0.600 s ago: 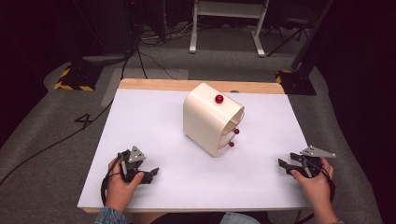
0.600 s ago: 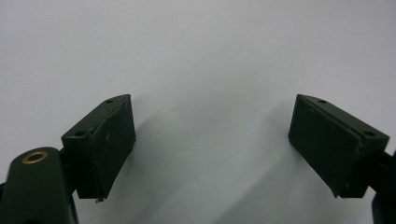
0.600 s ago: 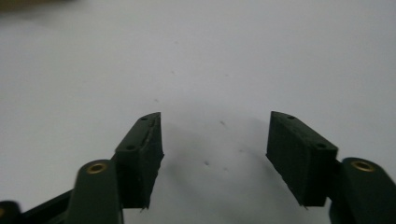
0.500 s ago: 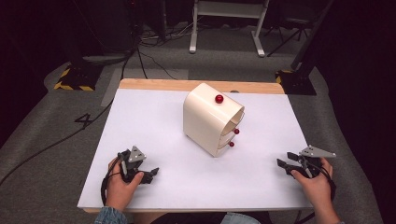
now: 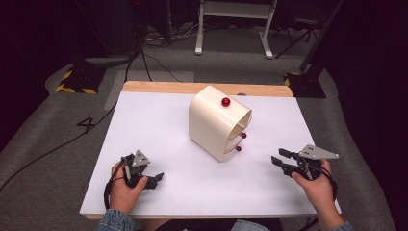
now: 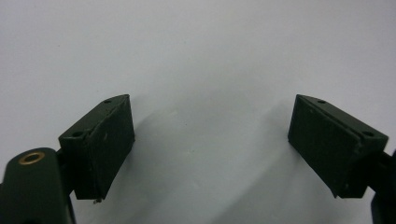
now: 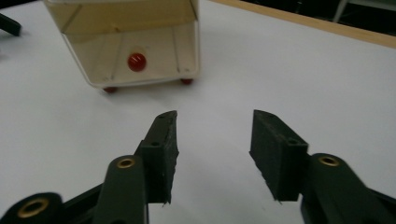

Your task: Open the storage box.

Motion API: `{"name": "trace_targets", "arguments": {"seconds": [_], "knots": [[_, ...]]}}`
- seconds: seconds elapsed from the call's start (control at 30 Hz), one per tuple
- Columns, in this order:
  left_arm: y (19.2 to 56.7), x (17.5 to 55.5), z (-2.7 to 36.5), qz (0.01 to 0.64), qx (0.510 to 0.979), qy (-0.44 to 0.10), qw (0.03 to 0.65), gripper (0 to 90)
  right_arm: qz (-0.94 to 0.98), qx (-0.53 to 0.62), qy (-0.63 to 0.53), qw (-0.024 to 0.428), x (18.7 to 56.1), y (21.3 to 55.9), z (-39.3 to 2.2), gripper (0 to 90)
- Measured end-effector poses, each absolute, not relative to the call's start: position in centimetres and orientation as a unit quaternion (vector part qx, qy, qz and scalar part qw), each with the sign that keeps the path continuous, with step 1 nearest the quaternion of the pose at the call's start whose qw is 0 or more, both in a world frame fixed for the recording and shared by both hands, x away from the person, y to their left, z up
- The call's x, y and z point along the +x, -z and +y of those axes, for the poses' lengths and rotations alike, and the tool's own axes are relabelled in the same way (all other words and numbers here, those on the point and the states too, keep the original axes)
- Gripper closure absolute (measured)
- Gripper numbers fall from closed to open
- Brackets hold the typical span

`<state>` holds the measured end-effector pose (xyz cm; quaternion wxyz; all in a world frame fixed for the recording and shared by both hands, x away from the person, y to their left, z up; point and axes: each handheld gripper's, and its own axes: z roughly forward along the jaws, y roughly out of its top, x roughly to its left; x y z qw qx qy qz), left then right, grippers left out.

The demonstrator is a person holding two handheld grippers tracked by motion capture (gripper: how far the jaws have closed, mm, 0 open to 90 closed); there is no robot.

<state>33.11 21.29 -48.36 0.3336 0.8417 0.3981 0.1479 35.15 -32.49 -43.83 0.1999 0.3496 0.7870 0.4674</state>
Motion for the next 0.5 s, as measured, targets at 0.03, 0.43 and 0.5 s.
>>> {"name": "trace_targets", "arguments": {"seconds": [0.03, 0.43, 0.5], "knots": [[48.4, 33.1, 21.3, 0.398, 0.842, -0.148, 0.334, 14.6, 0.785, 0.344, -0.476, 0.195, 35.3, 43.8, -32.1, 54.0], [48.4, 33.1, 21.3, 0.398, 0.842, -0.148, 0.333, 14.6, 0.779, 0.3, -0.522, 0.174, 36.2, 44.1, -26.8, 58.3], [48.4, 33.1, 21.3, 0.397, 0.842, -0.149, 0.333, 14.6, 0.777, 0.293, -0.531, 0.169, 36.5, 44.4, -26.3, 59.3]]}}
